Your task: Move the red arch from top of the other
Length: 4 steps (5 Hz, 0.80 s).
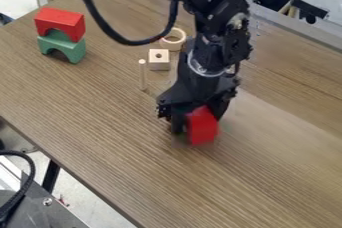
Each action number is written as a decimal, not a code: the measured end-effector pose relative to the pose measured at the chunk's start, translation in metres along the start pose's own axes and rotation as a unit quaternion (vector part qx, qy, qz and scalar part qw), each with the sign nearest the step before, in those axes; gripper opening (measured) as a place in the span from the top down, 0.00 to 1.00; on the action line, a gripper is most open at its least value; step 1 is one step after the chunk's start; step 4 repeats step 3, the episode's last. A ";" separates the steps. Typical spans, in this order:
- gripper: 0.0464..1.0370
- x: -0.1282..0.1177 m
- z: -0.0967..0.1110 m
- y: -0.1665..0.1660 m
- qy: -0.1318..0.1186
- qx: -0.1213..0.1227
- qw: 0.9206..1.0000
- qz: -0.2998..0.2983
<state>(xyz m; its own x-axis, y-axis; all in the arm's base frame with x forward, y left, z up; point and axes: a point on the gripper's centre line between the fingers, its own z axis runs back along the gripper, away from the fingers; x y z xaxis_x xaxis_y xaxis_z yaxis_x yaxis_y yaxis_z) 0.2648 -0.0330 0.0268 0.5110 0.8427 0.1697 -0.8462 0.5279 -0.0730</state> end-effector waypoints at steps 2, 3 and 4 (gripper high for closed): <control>0.04 0.039 0.083 -0.001 -0.042 -0.063 0.996 0.049; 0.04 0.063 0.127 -0.001 -0.071 -0.098 0.989 0.087; 0.04 0.063 0.127 -0.001 -0.071 -0.098 0.989 0.087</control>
